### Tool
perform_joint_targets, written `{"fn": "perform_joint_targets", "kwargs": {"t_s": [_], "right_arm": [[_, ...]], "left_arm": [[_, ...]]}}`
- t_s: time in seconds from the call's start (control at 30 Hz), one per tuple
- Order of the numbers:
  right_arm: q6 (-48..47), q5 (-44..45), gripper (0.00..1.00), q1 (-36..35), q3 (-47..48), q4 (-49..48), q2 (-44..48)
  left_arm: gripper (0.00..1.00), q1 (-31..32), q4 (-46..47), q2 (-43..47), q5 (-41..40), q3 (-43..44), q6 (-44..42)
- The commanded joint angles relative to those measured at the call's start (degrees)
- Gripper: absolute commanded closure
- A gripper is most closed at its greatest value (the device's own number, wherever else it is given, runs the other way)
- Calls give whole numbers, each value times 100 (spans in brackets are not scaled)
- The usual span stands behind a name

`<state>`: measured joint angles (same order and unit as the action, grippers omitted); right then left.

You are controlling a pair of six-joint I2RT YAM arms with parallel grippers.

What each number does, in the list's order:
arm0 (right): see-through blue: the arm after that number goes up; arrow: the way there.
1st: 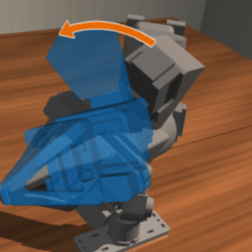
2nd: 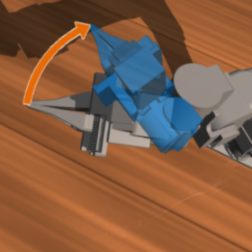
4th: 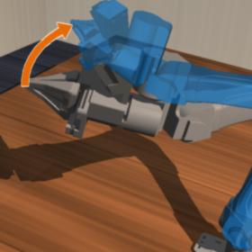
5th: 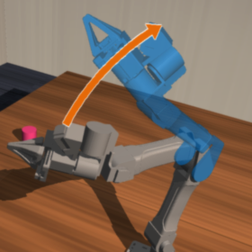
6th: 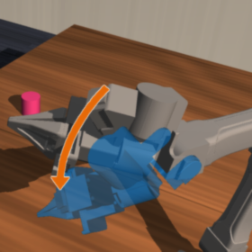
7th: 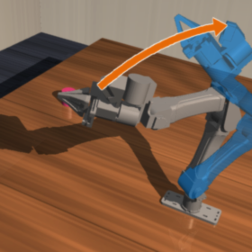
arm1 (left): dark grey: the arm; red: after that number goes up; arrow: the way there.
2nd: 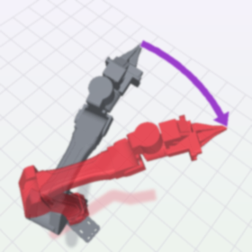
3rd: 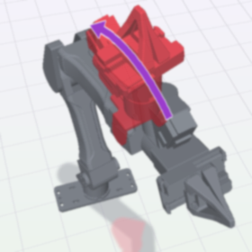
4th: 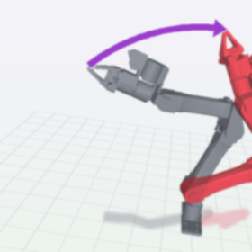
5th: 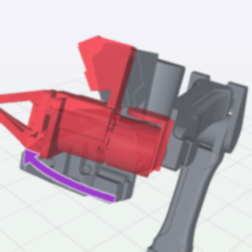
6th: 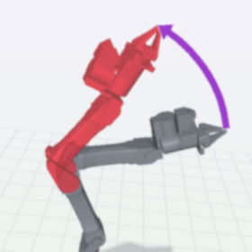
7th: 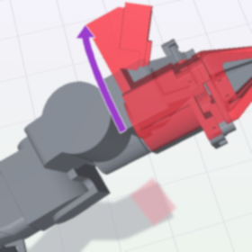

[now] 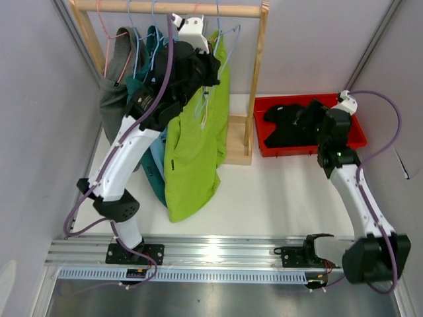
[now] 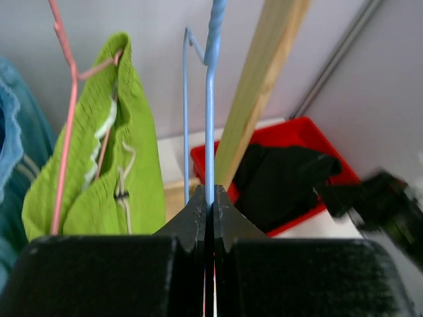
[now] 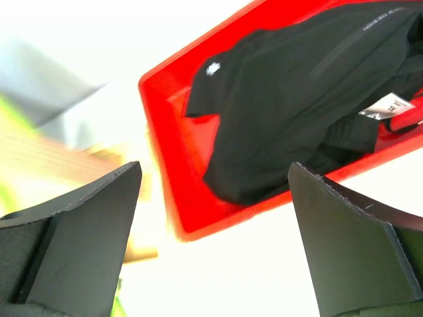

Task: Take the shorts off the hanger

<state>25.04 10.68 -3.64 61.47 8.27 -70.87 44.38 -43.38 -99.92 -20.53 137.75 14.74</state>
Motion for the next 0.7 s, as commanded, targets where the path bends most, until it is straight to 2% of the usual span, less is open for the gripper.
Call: {"fn": "perform_joint_targets", "kwargs": {"t_s": [0.0,0.2,0.33,0.43,0.47,0.53,0.6,0.63,0.67], "right_arm": [[115,-13,1,-356,-495,-11,879],[28,285,1,-1163,-962,192,1514],[-60,671,1,-1542,-1014,298,1559],[-25,717,0,-1666,-1120,263,1550],[-8,708,1,-1692,-1137,219,1533],[36,725,1,-1771,-1173,210,1506],[54,769,1,-1850,-1181,175,1480],[71,821,1,-1877,-1190,166,1471],[71,848,1,-1956,-1199,140,1462]], "left_arm": [[100,-315,698,-387,320,384,-103],[100,-570,1436,-994,796,472,11],[100,-624,1464,-1416,1156,726,204],[100,-615,1429,-1294,1288,543,301],[97,-624,1411,-1232,1306,351,301],[84,-624,1376,-1092,1376,252,266],[63,-624,1253,-837,1429,147,240],[49,-624,1131,-749,1447,138,222],[44,-624,1069,-548,1482,129,213]]}}
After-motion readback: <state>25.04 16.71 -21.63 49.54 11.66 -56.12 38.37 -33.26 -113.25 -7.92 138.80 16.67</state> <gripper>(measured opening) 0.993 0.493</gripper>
